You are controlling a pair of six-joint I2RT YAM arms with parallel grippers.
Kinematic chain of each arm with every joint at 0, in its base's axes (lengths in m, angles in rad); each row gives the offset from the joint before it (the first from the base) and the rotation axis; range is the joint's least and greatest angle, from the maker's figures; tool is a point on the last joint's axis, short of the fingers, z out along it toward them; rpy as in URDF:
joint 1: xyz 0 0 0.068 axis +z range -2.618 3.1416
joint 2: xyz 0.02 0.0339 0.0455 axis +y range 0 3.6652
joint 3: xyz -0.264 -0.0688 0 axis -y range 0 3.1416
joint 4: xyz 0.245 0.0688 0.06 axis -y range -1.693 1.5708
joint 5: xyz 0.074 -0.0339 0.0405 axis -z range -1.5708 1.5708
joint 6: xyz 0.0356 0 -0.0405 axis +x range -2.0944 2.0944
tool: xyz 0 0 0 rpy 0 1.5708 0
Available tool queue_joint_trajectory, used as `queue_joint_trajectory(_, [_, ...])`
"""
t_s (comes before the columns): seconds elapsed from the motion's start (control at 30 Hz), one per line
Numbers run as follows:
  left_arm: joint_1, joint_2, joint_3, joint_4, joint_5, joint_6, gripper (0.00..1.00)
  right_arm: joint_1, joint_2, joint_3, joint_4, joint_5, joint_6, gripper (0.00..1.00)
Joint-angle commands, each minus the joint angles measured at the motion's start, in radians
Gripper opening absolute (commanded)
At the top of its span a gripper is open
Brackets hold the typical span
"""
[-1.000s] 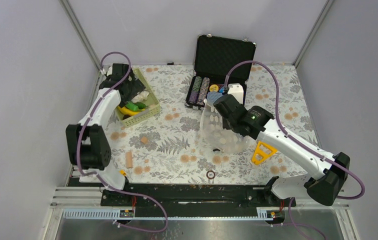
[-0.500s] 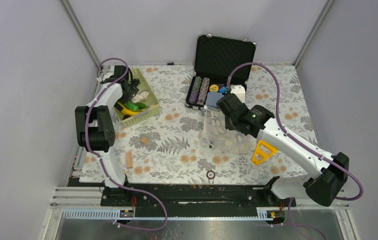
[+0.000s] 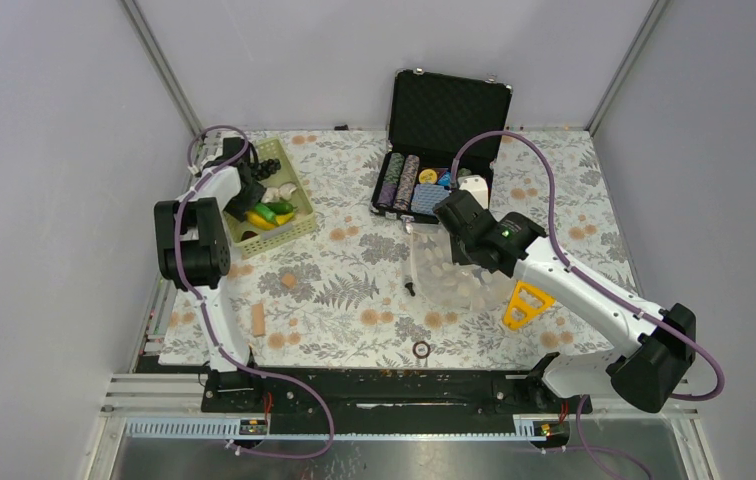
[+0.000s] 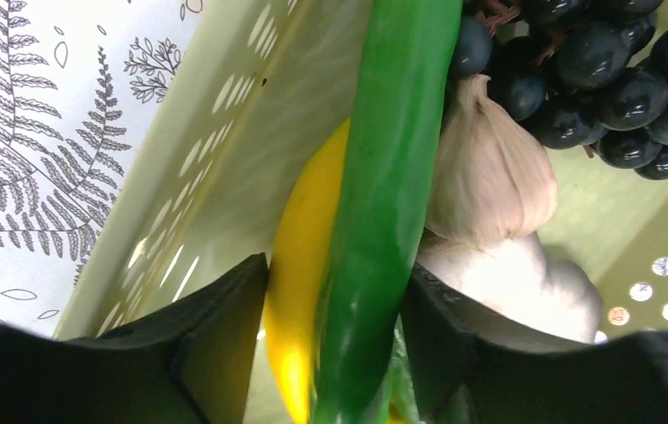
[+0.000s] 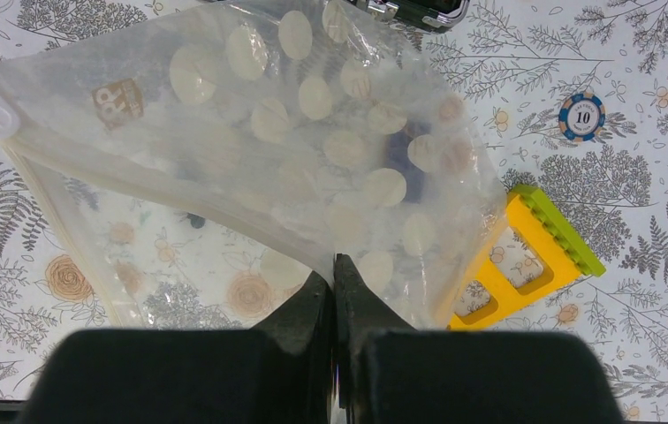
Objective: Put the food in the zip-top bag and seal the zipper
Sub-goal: Move the bin to the center of the board.
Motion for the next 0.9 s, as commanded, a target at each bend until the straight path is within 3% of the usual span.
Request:
queue_joint_trajectory(0.0, [0.003,-0.002,0.02,0.026,0.066,-0.004,0.51,-0.011,0.006,0.002,0.014,-0.008,-0.012,0.0])
queue_joint_trajectory(0.17, [-0.013,-0.079,-0.103,0.064,0.111,-0.008,0.38,-0.012,0.002,-0.009,0.016,-0.02,-0.008,0.0])
queue_joint_trajectory(0.57, [-0.192,-0.242,-0.326,0.089,0.088,-0.125,0.34,-0.011,-0.042,-0.056,0.039,-0.054,-0.005,0.0])
queue_joint_trajectory(0.73, [-0.237,-0.298,-0.359,0.087,0.066,-0.141,0.35,-0.011,-0.044,-0.06,0.039,-0.053,-0.013,0.0])
queue_joint_trajectory(0.87, [-0.238,-0.329,-0.339,0.079,0.037,-0.112,0.5,-0.011,-0.043,-0.062,0.045,-0.041,-0.019,0.0])
